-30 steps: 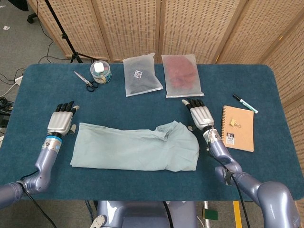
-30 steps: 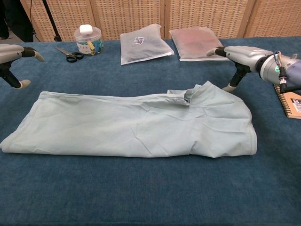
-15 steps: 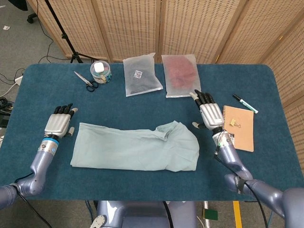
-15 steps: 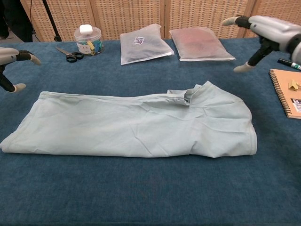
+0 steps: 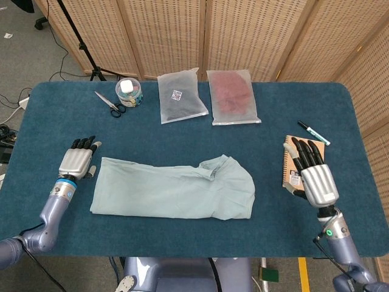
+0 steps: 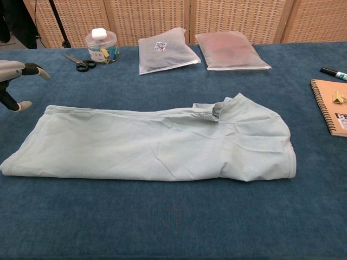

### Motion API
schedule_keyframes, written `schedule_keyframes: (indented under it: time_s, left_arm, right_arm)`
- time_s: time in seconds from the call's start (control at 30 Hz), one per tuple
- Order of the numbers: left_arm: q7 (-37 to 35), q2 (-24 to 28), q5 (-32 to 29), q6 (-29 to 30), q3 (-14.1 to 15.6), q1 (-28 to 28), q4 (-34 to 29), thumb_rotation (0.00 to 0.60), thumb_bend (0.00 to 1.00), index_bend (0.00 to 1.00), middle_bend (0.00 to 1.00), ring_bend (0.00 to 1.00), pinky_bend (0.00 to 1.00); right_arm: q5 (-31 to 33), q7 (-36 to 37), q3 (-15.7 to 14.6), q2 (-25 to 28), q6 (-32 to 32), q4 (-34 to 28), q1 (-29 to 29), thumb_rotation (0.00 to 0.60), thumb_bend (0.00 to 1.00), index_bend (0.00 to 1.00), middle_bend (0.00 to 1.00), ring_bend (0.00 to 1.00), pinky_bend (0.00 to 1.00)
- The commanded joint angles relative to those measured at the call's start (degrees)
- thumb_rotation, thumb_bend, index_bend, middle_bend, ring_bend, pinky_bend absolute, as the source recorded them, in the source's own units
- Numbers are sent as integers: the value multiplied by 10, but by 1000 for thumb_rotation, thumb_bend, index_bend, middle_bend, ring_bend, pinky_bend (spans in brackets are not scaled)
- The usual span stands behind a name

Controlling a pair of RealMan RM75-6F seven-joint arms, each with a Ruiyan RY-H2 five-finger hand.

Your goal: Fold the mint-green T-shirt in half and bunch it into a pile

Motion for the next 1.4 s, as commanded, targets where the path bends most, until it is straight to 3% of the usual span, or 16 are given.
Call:
schedule_keyframes:
  time_s: [0.03,0.37,0.63,0.87,1.17,1.4]
  left_arm:
    - [-8,-19,11,6,-1,1,24,600,453,0,0,0,0]
    - [-48,-67,45,9,0,13,78,600,456,94,0,0,0]
    - [-69,-102,59,0,-2,16,123,600,440,256,0,0,0]
    - [-87,-132,70,-3,-13,16,165,600,440,305,0,0,0]
    - [-90,-140,75,-11,-18,17,179,600,442,373,0,0,0]
    - [-79,-142,73,-14,-22,19,182,600,473,491,0,0,0]
  right_arm:
    - [-38,2,-28,0,53,4,-43,600,28,0,0,0,0]
    - [-50,34,-21,8,66,10,-56,600,28,0,0,0,0]
    - [-52,41,-14,13,63,6,-60,600,44,0,0,0,0]
    - [-52,43,-11,16,52,1,-62,600,53,0,0,0,0]
    - [-52,42,-8,16,47,-1,-64,600,53,0,0,0,0]
    - [-56,44,-7,16,44,-4,-65,600,65,0,0,0,0]
